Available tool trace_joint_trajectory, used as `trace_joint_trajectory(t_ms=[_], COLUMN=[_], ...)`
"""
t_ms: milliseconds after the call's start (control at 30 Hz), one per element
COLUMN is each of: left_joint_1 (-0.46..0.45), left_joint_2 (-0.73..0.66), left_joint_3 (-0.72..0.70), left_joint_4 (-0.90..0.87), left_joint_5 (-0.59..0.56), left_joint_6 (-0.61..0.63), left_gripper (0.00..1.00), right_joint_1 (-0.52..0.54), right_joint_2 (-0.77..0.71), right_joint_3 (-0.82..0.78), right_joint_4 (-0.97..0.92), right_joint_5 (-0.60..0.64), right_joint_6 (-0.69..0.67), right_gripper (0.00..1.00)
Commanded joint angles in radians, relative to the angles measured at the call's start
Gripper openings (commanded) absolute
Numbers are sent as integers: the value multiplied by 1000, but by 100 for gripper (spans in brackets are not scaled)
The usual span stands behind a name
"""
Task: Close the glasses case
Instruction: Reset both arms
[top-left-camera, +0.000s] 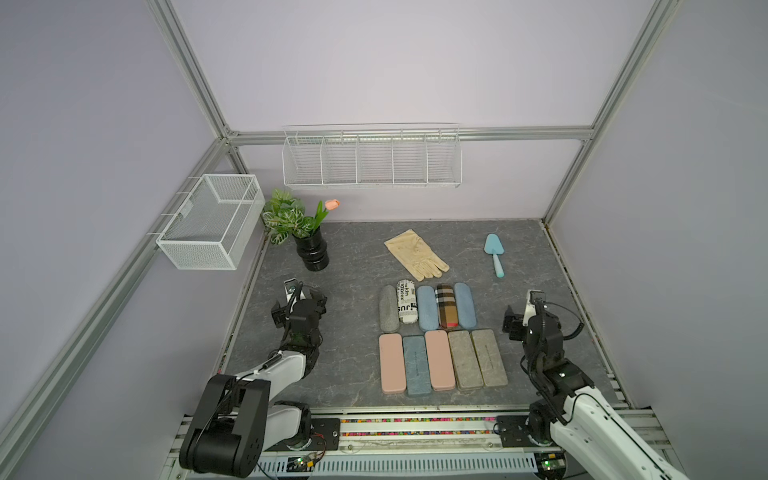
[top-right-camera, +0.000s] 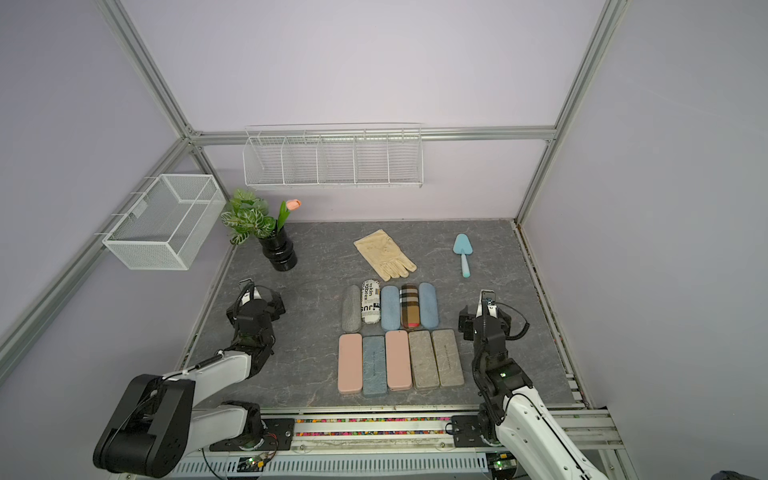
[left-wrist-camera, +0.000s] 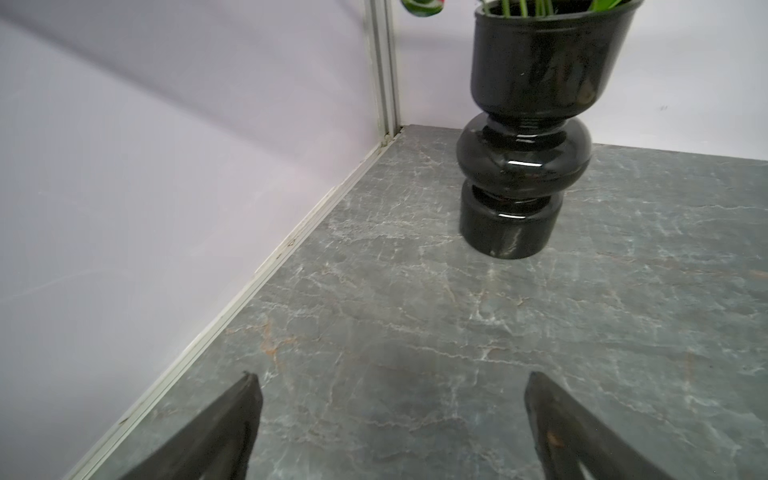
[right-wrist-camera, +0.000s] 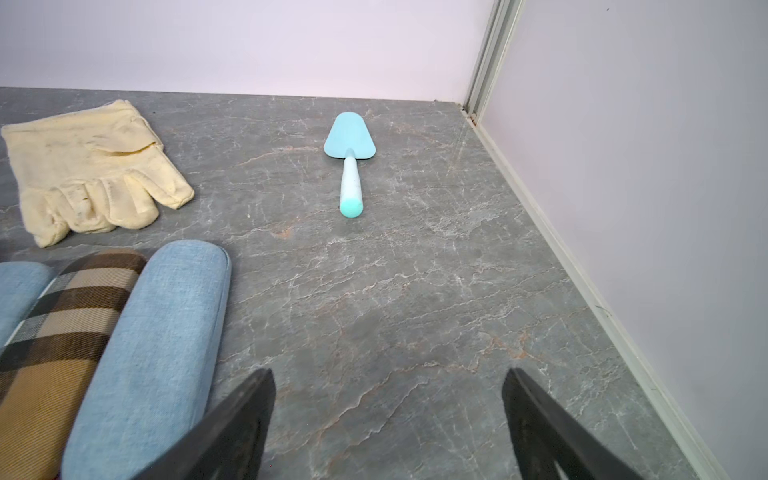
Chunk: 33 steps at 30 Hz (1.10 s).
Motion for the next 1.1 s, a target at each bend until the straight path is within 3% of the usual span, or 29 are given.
trace_joint_trajectory(t_ms=[0,133,333,467,700,1000,1067], left_joint_1=[13,24,26,46,123,159,160], left_joint_2=[50,172,269,257,250,251,251], left_joint_3=[34,8,16,57,113,136,137], left_joint_4=[132,302,392,294,174,124,124], left_joint_5=[91,119,124,155,331,412,413], left_joint_6=[62,66,80,61,40,23,23], left_gripper=[99,100,100,100,99,100,100], right_joint_1=[-14,-43,-111,-182,-222,-309,-321], right_joint_2=[17,94,309,471,675,928,901], right_joint_3=[-28,-51,-66,-49,19,6,26], right_joint_4=[149,267,488,649,813,1095,1006], right_joint_5=[34,-29,-122,-209,-335,-378,-386], right_joint_6=[-76,-83,-137,-142,-156,-99,-83], right_gripper=[89,89,89,89,89,89,89])
